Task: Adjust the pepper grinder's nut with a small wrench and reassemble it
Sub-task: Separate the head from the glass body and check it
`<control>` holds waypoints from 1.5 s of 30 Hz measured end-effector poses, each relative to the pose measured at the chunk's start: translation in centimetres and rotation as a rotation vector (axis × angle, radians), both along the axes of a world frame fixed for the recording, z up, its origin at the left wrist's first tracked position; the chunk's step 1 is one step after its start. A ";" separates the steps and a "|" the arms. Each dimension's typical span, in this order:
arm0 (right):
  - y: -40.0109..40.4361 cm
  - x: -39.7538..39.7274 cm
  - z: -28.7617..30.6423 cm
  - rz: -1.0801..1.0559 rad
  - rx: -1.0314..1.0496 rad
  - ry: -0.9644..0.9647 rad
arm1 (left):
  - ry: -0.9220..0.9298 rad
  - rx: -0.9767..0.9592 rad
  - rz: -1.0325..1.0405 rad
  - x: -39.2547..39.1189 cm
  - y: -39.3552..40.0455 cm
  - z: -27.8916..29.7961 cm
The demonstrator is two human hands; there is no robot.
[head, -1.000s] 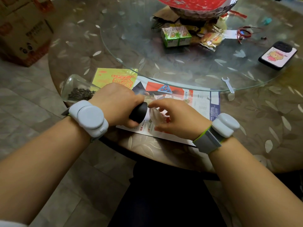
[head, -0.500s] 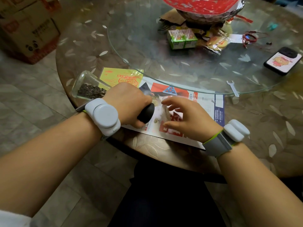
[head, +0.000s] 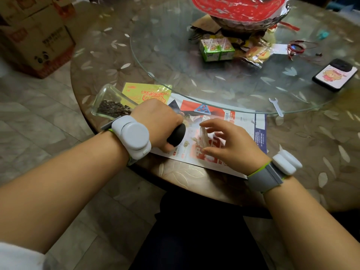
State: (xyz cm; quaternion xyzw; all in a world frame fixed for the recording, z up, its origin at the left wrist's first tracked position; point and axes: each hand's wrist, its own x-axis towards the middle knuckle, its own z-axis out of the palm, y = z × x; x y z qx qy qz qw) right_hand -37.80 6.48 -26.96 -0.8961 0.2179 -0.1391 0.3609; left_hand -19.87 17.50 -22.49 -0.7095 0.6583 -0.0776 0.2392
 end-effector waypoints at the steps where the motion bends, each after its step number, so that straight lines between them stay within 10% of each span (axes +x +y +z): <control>1: 0.1 0.1 0.0 0.003 -0.010 0.001 | -0.004 0.002 0.002 0.0 0.0 0.0; 36: 0.4 -0.2 -1.4 -0.065 0.023 -0.088 | 0.005 -0.073 -0.043 -0.5 -0.3 -0.4; 45: 0.0 -0.5 1.6 -0.106 0.506 -0.446 | 0.461 -0.680 -0.113 0.1 1.4 0.7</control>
